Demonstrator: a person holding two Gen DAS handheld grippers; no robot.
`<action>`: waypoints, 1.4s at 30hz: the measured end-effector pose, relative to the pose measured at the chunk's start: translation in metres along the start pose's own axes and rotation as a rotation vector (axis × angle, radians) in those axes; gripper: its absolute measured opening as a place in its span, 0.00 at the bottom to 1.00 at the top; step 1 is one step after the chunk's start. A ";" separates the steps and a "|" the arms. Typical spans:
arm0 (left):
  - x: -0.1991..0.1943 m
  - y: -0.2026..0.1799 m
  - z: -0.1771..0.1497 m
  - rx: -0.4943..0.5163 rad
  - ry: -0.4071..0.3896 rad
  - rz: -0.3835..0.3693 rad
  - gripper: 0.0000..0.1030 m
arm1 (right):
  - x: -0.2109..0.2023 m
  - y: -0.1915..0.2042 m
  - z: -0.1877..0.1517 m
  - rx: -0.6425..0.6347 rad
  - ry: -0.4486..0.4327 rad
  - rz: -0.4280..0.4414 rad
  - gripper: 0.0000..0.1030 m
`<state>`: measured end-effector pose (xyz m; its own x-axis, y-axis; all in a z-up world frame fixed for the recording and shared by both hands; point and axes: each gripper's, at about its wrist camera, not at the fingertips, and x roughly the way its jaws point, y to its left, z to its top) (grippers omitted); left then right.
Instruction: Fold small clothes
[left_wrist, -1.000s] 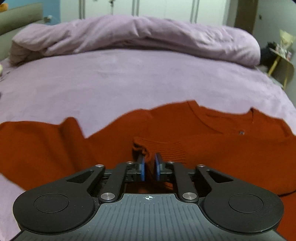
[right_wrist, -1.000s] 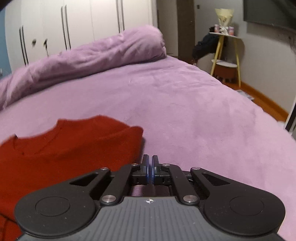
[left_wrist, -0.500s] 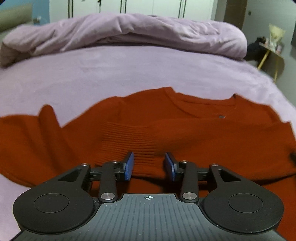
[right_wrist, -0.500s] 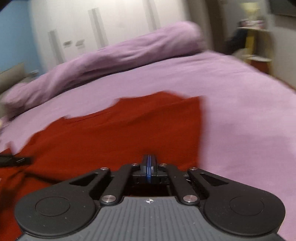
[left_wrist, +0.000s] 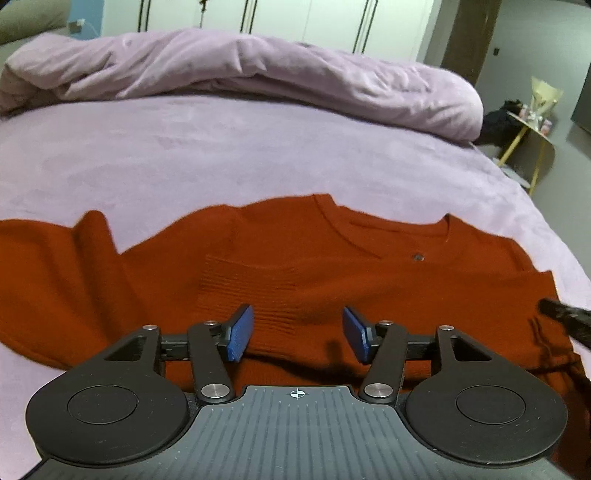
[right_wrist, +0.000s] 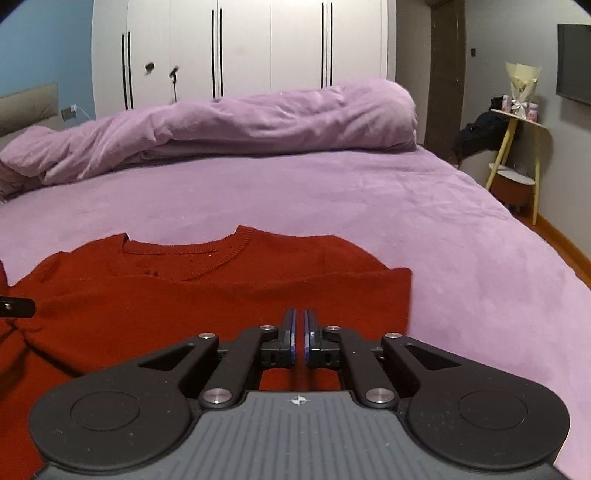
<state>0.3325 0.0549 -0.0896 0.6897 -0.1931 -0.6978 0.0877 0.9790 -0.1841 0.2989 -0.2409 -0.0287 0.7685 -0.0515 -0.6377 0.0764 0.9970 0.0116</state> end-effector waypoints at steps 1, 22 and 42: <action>0.005 -0.001 -0.001 0.007 0.018 0.002 0.53 | 0.011 0.003 0.002 -0.005 0.037 -0.004 0.04; 0.004 -0.002 -0.023 0.124 -0.029 0.094 0.62 | 0.003 0.025 -0.042 -0.166 0.042 0.033 0.11; -0.070 0.341 -0.039 -0.957 -0.181 0.145 0.48 | -0.078 0.014 -0.069 0.227 0.125 0.186 0.48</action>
<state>0.2860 0.3992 -0.1302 0.7548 0.0159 -0.6558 -0.5701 0.5103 -0.6438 0.1956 -0.2192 -0.0318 0.6999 0.1520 -0.6979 0.0924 0.9496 0.2995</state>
